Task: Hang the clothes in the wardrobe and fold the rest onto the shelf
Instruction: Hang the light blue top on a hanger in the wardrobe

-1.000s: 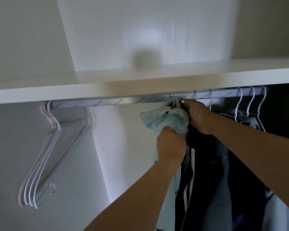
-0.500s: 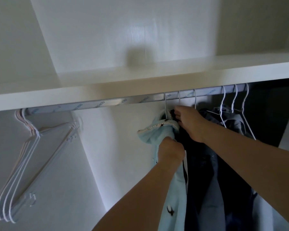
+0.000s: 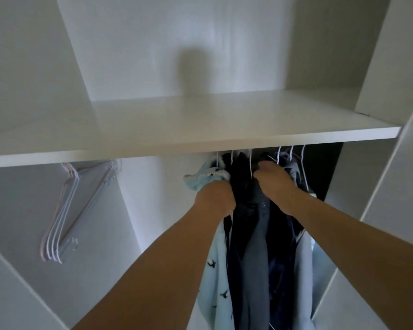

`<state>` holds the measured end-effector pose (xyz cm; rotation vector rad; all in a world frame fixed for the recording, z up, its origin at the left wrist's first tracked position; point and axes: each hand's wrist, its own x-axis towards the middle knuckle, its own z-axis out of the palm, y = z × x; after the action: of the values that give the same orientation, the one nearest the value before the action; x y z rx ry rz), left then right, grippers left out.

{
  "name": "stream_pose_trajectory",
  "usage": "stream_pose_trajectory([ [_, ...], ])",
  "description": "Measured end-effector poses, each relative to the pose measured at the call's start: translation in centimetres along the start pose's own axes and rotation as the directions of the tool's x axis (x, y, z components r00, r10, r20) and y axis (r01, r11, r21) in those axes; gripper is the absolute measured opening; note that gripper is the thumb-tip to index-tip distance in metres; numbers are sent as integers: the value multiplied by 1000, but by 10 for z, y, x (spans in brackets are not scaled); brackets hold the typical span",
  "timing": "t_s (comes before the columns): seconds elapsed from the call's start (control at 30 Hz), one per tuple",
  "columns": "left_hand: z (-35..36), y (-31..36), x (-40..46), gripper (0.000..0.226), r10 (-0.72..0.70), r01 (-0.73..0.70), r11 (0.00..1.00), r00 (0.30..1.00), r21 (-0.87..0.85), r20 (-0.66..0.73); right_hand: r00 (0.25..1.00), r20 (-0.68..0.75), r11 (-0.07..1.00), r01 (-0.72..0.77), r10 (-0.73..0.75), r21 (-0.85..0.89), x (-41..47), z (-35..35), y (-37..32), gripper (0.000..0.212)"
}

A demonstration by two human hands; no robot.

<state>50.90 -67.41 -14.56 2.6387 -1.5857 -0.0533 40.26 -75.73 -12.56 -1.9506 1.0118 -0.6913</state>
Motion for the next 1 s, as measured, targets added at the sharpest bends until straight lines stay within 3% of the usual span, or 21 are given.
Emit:
stream_pose_trajectory([
  [0.07, -11, 4, -22, 30, 30, -34, 999, 996, -41, -87, 1000, 15, 1000, -19, 19, -12, -37, -17, -9, 13],
  [0.13, -19, 12, -49, 30, 110, -120, 992, 980, -48, -165, 999, -7, 998, -39, 39, -52, -80, -34, -15, 31],
  [0.2, -18, 21, -73, 32, 242, -252, 968, 947, -18, -210, 999, -16, 993, -50, 49, -108, -122, -47, -13, 31],
  [0.33, -2, 44, -132, 39, 330, -359, 931, 909, -74, -253, 994, -55, 976, -99, 90, -195, -199, -65, -3, 35],
  [0.53, 51, 61, -199, 36, 521, -534, 845, 831, -16, -195, 982, -126, 877, -186, 144, -444, -288, -72, 36, 49],
  [0.73, 97, 70, -242, 34, 667, -673, 738, 738, -42, -103, 932, -232, 797, -360, 280, -486, -364, -50, 82, 59],
  [1.0, 139, 101, -301, 35, 876, -867, 481, 482, -128, 26, 781, -364, 676, -623, 507, -394, -480, -28, 110, 58],
])
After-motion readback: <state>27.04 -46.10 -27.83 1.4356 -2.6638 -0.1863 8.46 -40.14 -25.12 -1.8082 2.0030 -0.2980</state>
